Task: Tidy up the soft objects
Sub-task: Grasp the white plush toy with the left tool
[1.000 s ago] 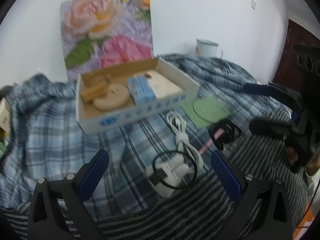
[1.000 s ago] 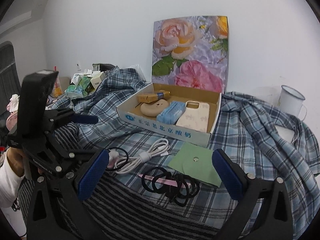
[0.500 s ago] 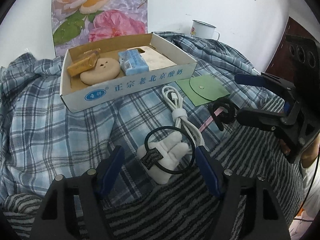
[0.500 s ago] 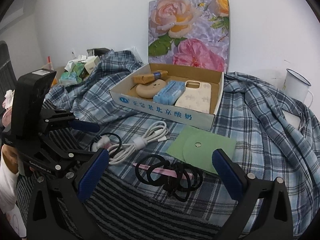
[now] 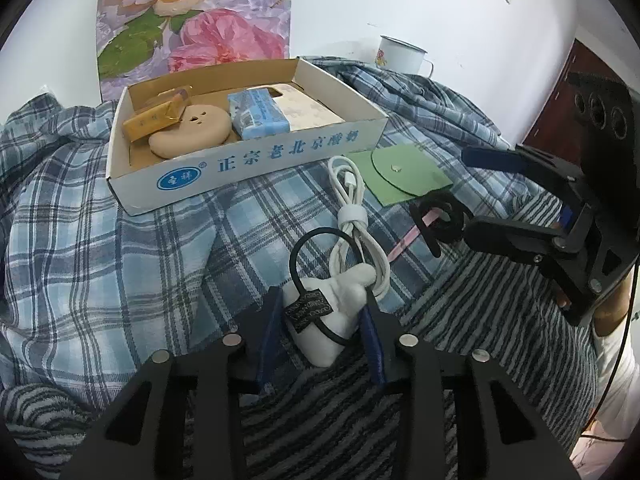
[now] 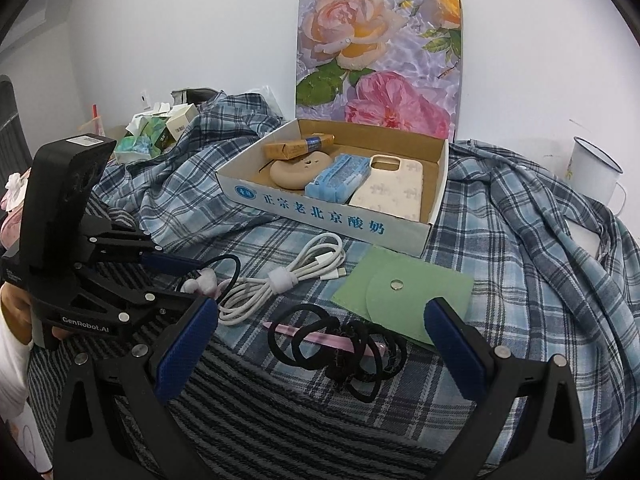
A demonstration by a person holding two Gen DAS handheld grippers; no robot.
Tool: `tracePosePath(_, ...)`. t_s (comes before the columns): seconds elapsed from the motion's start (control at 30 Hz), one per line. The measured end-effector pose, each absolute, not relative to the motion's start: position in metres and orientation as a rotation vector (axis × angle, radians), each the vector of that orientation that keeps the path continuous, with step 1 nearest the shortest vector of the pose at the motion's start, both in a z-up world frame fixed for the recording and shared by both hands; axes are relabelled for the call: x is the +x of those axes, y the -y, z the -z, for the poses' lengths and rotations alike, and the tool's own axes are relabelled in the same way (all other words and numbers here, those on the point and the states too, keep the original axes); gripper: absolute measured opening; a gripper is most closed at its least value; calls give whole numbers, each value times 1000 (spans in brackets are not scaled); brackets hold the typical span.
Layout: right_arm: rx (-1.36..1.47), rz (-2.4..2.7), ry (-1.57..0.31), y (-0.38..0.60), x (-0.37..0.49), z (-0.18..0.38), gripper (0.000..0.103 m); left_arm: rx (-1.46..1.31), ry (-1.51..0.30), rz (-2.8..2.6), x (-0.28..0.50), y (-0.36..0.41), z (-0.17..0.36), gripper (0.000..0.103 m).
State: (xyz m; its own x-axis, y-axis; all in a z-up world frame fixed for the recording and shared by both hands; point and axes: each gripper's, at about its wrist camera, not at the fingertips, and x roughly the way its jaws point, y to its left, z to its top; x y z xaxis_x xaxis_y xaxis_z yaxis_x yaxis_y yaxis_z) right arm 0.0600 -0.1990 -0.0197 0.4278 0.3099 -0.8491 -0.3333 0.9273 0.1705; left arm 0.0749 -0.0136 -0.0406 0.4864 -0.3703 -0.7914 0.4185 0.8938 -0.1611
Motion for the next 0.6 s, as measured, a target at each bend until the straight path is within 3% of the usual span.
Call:
tracePosePath(0.23,-17,-402,-1057,200,60,20,103,21,-917,475,73,7,36,31)
tracePosePath(0.6,20,-377,-1084,207,62,20,103,-10,-885,460,71,3,32,31)
